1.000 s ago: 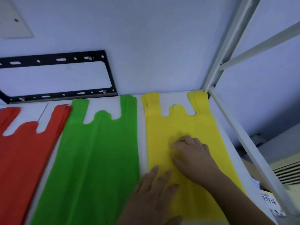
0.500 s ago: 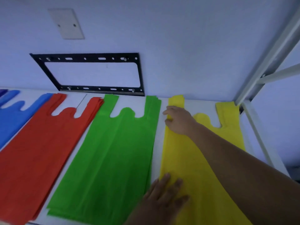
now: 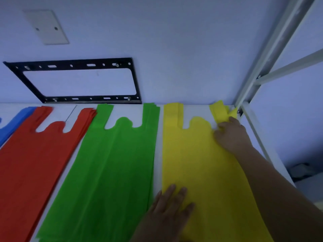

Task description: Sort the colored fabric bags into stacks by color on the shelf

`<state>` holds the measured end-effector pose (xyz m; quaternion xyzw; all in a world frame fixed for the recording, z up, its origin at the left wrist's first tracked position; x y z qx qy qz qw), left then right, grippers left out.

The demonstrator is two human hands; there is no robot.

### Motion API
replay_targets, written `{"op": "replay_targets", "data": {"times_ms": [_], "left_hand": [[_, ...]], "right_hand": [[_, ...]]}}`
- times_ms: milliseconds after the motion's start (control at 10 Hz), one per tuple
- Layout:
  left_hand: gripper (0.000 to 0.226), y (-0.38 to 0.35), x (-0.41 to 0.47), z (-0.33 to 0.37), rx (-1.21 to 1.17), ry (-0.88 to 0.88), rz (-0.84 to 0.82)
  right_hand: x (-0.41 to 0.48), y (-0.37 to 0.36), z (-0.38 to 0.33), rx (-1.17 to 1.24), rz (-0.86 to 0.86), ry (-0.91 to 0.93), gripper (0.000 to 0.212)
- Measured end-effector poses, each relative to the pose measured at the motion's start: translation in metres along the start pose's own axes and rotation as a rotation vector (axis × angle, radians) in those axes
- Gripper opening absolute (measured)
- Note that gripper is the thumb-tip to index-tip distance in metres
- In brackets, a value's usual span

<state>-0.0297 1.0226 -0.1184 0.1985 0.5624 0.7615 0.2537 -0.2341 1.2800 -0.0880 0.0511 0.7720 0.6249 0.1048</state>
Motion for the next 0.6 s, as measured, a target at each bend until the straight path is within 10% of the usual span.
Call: {"op": "replay_targets", "data": {"times_ms": [400,600], "left_hand": [[0.075,0.017,-0.014,-0.001,0.038,-0.074,-0.203],[0.053,0.062,-0.058,-0.026,-0.158,-0.215,-0.039]], "right_hand": [[-0.048,0.053,-0.006,0.576,0.458,-0.054,0.031],[-0.116,0.034,-0.023,0.3,0.288,-0.141,0.026]]}}
Point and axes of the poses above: each hand's wrist, its own x-axis towards the middle knuckle, its own y-axis out of the back of the hand, z = x × y, the point moved 5 cm from there along x, towards the middle knuckle, and after that the axes turned 9 degrees about -x, right-handed, at the moved point
